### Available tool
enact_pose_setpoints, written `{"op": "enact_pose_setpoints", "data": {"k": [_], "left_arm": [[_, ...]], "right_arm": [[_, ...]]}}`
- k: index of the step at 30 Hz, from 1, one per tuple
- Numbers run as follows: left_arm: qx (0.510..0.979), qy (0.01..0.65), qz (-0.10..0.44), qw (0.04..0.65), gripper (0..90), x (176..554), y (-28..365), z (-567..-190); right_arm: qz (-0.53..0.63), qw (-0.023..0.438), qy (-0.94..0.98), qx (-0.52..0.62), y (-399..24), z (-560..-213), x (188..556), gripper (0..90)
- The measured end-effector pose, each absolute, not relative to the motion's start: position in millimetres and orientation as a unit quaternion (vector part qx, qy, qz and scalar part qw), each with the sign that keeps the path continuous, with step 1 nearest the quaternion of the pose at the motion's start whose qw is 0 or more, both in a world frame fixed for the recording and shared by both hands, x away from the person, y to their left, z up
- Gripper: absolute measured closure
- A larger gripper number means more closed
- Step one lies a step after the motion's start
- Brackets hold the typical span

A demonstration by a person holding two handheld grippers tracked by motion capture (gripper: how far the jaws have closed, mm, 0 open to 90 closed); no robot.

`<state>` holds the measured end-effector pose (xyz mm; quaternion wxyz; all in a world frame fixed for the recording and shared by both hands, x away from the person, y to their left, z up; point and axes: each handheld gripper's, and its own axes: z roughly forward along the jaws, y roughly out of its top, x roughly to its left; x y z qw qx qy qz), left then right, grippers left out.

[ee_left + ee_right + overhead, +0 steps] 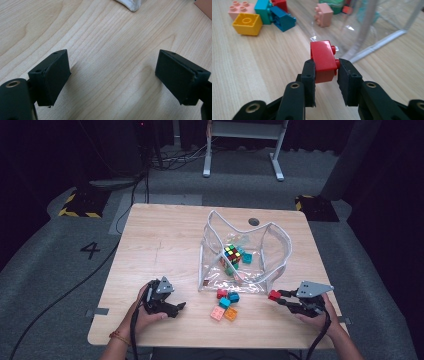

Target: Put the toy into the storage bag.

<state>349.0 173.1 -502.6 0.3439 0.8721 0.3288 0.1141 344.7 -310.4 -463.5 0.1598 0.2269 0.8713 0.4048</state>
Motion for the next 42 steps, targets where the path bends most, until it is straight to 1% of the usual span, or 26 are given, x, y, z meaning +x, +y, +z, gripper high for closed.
{"op": "enact_pose_setpoints", "data": {"k": [9,13,20,32,42], "left_arm": [[0.872,0.33,0.115,0.344,12.5,348.8,173.0,-502.6],[0.872,0.33,0.115,0.343,12.5,348.8,173.0,-502.5],[0.871,0.33,0.11,0.346,12.5,348.9,172.8,-502.9],[0.871,0.331,0.111,0.345,12.5,348.8,172.8,-502.8],[0.872,0.329,0.114,0.345,12.5,349.2,173.0,-502.7]], "right_arm": [[0.417,0.194,0.848,0.263,-337.0,-446.9,356.8,68.2],[0.413,0.221,0.838,0.281,-345.0,-438.6,365.7,68.1],[0.419,0.231,0.826,0.299,-358.6,-426.4,380.7,68.2],[0.42,0.255,0.817,0.302,-363.2,-389.9,407.3,68.2],[0.426,0.281,0.811,0.287,-358.1,-349.0,425.3,68.2]]}}
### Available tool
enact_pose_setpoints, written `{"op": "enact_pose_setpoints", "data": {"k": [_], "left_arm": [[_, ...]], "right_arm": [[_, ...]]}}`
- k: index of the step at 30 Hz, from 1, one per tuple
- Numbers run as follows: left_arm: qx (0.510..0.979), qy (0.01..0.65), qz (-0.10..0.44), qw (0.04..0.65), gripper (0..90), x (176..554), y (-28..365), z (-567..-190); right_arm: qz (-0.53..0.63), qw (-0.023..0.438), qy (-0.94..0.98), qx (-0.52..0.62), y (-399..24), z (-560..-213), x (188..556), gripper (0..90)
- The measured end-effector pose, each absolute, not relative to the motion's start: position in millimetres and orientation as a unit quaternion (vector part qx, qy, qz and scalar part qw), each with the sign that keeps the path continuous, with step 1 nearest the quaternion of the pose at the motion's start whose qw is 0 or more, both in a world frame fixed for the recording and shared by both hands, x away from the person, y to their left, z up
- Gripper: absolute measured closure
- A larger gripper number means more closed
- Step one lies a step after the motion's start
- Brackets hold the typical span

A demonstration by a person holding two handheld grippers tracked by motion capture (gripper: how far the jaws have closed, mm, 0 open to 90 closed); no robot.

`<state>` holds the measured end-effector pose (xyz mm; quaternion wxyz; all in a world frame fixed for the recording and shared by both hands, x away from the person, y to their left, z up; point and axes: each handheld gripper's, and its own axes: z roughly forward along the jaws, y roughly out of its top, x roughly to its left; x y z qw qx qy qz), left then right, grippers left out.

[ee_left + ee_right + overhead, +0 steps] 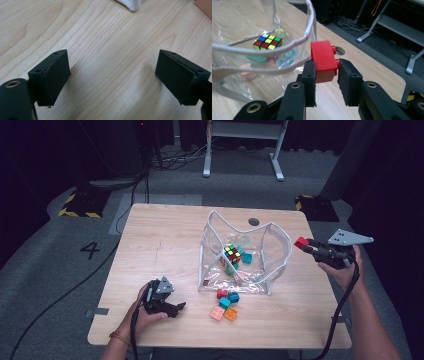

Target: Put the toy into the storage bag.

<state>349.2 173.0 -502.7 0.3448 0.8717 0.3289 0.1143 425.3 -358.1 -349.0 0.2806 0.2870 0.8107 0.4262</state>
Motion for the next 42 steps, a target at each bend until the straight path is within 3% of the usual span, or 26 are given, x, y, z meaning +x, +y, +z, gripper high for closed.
{"op": "enact_pose_setpoints", "data": {"k": [23,42], "left_arm": [[0.872,0.328,0.116,0.344,12.3,349.8,172.8,-502.6],[0.873,0.328,0.117,0.343,12.4,349.9,172.9,-502.5]], "right_arm": [[0.447,0.283,0.818,0.225,-318.9,-286.7,437.8,68.3],[0.406,0.224,0.877,0.123,-249.0,-295.8,441.7,68.3]]}}
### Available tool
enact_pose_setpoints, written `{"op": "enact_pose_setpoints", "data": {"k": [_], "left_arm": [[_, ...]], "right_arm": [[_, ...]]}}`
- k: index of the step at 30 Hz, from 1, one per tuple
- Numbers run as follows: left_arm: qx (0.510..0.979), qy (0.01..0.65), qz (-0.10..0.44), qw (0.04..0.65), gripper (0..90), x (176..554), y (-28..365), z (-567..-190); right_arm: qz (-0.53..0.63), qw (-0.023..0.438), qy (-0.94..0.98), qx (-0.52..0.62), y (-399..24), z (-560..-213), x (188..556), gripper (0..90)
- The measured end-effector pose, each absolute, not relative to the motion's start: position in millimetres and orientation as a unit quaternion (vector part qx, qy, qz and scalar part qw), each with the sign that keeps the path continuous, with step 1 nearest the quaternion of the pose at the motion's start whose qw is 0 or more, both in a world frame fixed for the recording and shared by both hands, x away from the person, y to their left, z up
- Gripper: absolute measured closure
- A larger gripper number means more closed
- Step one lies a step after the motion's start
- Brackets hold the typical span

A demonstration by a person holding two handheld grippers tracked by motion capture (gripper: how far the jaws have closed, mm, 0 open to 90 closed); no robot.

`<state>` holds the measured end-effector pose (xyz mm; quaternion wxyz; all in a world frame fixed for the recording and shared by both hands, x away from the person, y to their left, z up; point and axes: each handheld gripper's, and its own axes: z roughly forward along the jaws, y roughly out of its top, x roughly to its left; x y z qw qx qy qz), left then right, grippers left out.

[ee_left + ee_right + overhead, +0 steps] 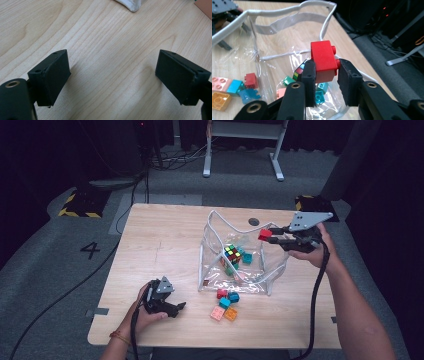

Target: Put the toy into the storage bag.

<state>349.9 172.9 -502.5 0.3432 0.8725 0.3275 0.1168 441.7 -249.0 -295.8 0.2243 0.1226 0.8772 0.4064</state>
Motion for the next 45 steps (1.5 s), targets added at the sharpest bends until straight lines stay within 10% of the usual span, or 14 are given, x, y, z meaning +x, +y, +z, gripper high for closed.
{"op": "enact_pose_setpoints", "data": {"k": [27,45], "left_arm": [[0.873,0.328,0.116,0.343,12.3,349.8,172.9,-502.5],[0.872,0.328,0.116,0.343,12.4,349.8,172.9,-502.5]], "right_arm": [[0.215,0.156,0.96,0.082,-181.8,-331.7,481.2,68.2],[0.128,0.136,0.976,0.115,-221.0,-331.4,493.2,68.0]]}}
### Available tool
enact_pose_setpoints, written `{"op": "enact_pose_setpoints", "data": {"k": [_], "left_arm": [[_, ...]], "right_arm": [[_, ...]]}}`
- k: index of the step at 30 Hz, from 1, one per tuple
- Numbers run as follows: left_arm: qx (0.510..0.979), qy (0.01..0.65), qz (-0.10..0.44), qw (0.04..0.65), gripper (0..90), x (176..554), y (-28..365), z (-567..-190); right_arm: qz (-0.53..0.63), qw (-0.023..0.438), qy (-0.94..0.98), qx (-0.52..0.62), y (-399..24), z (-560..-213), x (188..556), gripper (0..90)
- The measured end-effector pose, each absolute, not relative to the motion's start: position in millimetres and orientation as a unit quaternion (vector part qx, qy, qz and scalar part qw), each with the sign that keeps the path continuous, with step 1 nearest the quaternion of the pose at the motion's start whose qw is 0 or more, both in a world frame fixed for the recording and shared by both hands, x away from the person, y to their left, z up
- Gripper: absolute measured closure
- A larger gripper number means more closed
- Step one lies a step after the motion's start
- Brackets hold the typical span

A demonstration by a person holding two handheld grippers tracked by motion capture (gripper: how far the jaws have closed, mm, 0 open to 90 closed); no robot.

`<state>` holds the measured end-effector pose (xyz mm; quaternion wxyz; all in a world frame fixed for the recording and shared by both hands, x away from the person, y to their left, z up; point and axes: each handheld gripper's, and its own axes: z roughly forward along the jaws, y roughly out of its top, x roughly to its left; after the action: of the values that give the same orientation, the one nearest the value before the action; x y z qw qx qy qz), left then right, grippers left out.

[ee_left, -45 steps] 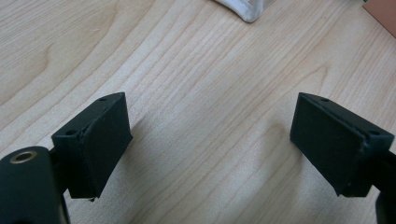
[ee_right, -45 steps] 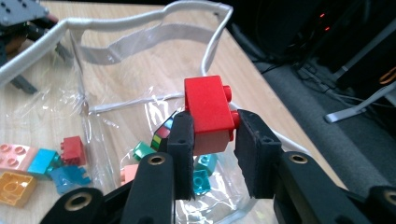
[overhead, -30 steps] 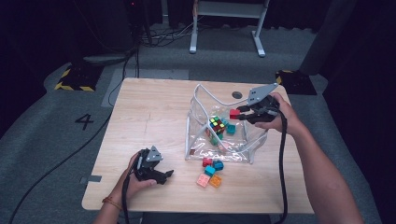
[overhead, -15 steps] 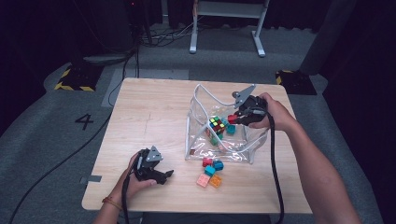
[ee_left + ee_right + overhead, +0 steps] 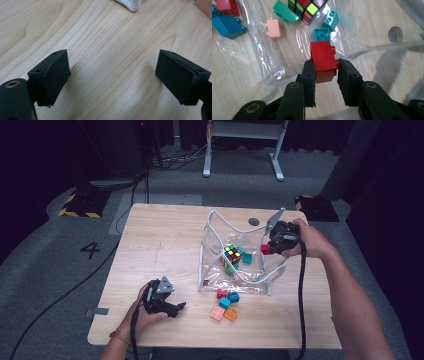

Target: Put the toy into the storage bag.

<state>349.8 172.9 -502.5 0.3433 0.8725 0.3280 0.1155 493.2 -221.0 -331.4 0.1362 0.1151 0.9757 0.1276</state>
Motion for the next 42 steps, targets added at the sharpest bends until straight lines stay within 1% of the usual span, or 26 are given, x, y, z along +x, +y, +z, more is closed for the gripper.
{"op": "enact_pose_setpoints", "data": {"k": [8,14,17,20,25,30,31,35,42], "left_arm": [[0.873,0.328,0.116,0.343,12.4,349.9,172.9,-502.5],[0.873,0.328,0.115,0.343,12.4,349.8,172.9,-502.6],[0.873,0.328,0.115,0.343,12.4,349.8,172.9,-502.6],[0.872,0.328,0.116,0.344,12.4,349.8,172.8,-502.7],[0.873,0.328,0.115,0.343,12.4,349.8,172.9,-502.5],[0.872,0.328,0.116,0.343,12.4,349.8,172.9,-502.6],[0.873,0.328,0.116,0.343,12.4,349.8,172.9,-502.6],[0.873,0.328,0.116,0.343,12.3,349.8,172.9,-502.5],[0.873,0.327,0.117,0.343,12.3,349.9,172.9,-502.5]], "right_arm": [[0.128,0.136,0.974,0.128,-239.2,-332.7,492.1,68.0],[0.132,0.141,0.973,0.131,-240.2,-331.7,489.2,67.7],[0.136,0.151,0.97,0.13,-239.3,-330.6,487.8,66.6],[0.16,0.157,0.966,0.132,-240.7,-327.7,485.1,63.5],[0.213,0.16,0.955,0.133,-249.1,-323.0,478.7,61.5],[0.252,0.186,0.937,0.153,-261.4,-320.4,472.2,59.9],[0.258,0.184,0.935,0.159,-264.0,-319.4,470.5,59.6],[0.304,0.188,0.916,0.182,-273.7,-316.6,460.6,56.4],[0.376,0.218,0.882,0.18,-289.2,-309.8,444.3,42.4]]}}
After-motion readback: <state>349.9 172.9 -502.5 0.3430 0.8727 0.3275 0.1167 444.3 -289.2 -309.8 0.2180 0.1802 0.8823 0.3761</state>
